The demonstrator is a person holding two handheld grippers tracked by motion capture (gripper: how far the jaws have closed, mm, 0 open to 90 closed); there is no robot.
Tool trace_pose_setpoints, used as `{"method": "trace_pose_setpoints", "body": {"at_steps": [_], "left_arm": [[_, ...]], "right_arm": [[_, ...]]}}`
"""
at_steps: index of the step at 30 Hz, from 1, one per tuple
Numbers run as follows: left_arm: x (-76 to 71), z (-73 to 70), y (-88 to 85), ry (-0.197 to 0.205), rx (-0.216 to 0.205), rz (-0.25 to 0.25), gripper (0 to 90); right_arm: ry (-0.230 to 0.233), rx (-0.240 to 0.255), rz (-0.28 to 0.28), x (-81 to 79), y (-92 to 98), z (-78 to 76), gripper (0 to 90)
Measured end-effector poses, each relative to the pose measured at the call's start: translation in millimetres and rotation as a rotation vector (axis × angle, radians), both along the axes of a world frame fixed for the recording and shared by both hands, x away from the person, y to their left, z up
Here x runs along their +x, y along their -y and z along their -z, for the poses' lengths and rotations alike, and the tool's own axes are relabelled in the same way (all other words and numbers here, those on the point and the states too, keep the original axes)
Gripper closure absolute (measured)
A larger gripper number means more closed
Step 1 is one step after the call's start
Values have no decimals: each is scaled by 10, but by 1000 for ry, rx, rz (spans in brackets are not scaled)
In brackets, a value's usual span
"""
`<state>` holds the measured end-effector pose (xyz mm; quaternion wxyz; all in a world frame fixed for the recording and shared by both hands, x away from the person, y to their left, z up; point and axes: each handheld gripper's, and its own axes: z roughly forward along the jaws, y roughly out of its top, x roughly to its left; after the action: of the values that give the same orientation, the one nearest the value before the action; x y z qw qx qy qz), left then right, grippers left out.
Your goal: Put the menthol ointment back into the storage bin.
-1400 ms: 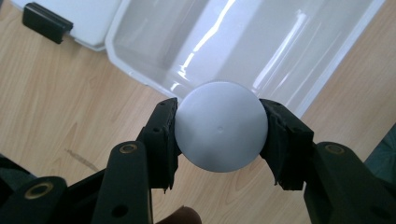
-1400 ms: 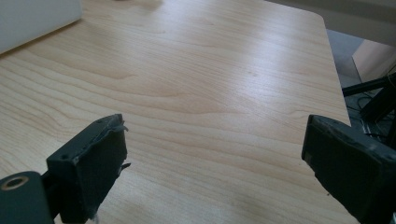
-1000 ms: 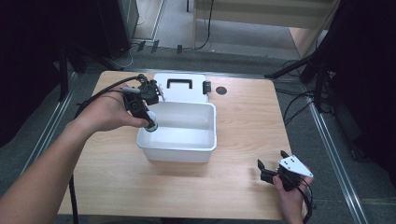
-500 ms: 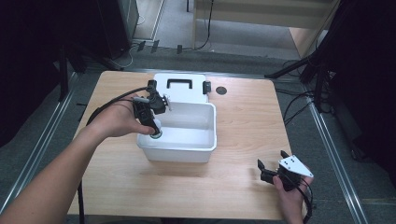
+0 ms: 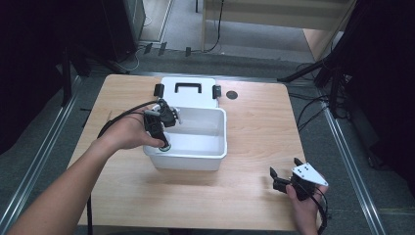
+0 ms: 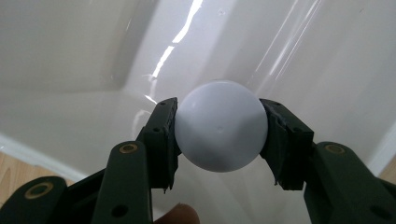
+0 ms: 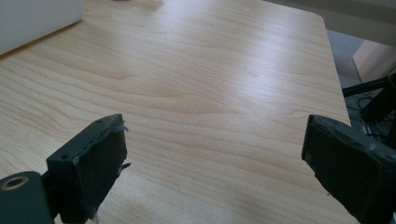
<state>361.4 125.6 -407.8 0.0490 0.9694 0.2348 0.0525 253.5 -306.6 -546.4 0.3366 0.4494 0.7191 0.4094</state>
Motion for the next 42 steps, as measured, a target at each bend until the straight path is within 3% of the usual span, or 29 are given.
{"method": "trace_pose_setpoints", "body": {"at_steps": [8,15,22,28,33,42], "left_arm": [[9,135,53,-4,-8,3,512],[15,224,72,-15,1,3,512],[26,332,75,2,25,4,511],[12,340,78,23,27,5,511],[-7,359,104,46,57,3,511],[-35,361,139,43,51,27,511]], "right_arm": [[0,-1,0,0,0,0,69],[0,-1,0,0,0,0,69],[-1,0,0,-1,-3,0,69],[-2,0,-1,-1,-4,0,69],[-3,-1,0,-2,-6,0,69],[-2,0,0,-2,-6,0,69]]}}
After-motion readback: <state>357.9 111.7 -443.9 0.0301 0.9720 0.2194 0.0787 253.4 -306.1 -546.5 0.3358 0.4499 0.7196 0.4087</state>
